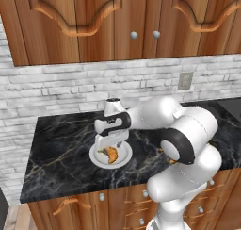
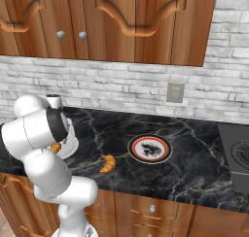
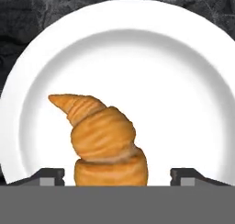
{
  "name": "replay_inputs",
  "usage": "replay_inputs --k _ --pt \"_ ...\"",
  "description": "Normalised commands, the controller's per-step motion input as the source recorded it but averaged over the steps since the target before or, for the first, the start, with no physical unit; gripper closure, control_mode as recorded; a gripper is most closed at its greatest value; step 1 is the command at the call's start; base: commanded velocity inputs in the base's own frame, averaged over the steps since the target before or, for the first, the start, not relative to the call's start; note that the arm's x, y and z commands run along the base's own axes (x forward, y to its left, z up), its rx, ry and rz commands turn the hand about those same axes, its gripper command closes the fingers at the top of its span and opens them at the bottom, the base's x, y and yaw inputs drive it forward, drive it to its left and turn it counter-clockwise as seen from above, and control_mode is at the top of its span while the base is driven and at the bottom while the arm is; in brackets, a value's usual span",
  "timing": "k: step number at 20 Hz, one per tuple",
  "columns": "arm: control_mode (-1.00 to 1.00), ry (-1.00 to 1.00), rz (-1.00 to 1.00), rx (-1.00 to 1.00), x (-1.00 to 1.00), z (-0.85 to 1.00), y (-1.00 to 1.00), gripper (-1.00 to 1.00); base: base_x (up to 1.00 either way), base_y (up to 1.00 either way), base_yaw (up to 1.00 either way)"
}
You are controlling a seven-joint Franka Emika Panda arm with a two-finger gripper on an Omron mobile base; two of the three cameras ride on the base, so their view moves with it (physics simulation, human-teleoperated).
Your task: Place the pastries on the plates.
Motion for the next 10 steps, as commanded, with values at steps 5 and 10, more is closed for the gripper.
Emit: replay_inputs --k 5,10 --pt "-1.0 -0.09 0.0 0.09 -0.12 0.11 -0.18 -1.0 0.0 0.0 0.0" --pt "-1.0 -0.2 0.0 0.12 -0.39 0.68 -0.25 -1.0 0.0 0.0 0.0"
